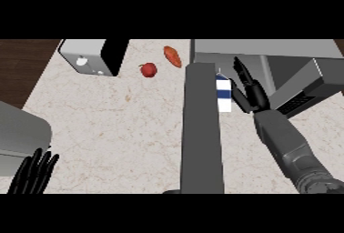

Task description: Pick up the milk, place it into the microwave and close the microwave

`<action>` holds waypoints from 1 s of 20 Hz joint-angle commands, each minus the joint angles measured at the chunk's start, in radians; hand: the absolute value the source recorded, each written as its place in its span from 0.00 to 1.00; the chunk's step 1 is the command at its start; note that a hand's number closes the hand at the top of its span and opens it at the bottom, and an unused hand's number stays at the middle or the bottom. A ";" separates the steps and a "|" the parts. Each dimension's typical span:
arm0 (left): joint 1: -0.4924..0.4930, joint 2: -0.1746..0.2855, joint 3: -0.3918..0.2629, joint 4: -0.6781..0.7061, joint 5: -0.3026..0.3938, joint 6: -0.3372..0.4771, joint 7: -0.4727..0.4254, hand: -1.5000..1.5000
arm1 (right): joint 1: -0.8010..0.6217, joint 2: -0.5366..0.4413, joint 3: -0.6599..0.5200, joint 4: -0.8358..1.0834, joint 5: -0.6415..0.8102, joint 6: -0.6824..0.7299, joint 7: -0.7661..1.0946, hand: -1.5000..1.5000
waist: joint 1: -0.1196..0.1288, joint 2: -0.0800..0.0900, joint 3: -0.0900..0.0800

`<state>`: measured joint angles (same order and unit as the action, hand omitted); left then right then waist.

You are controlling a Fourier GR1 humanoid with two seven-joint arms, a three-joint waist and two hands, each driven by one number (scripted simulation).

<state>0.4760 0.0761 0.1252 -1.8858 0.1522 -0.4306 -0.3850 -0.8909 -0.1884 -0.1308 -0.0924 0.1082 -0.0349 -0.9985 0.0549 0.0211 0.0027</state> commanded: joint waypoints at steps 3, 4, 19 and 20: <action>-0.054 0.007 -0.040 0.036 0.020 -0.042 0.037 0.00 | 0.067 0.019 0.029 -0.018 0.017 0.254 -0.076 0.00 | -0.036 -0.011 -0.001; -0.001 0.005 -0.062 -0.034 0.015 -0.053 0.047 0.00 | 0.075 -0.008 0.013 -0.017 0.002 0.272 -0.071 0.00 | -0.022 -0.009 0.000; -0.158 -0.038 -0.223 0.023 -0.204 -0.013 0.097 1.00 | 0.335 -0.112 0.002 -0.197 -0.077 0.530 -0.118 0.00 | -0.073 -0.020 -0.001; -0.120 -0.048 -0.251 -0.001 -0.224 -0.006 0.095 1.00 | 0.345 -0.100 -0.001 -0.222 -0.089 0.520 -0.109 0.00 | -0.066 -0.023 -0.002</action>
<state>0.3909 0.0415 -0.0945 -1.8813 -0.0271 -0.4618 -0.3207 -0.5992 -0.2660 -0.1161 -0.2815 0.0566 0.2827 -0.9864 -0.0085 0.0002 0.0009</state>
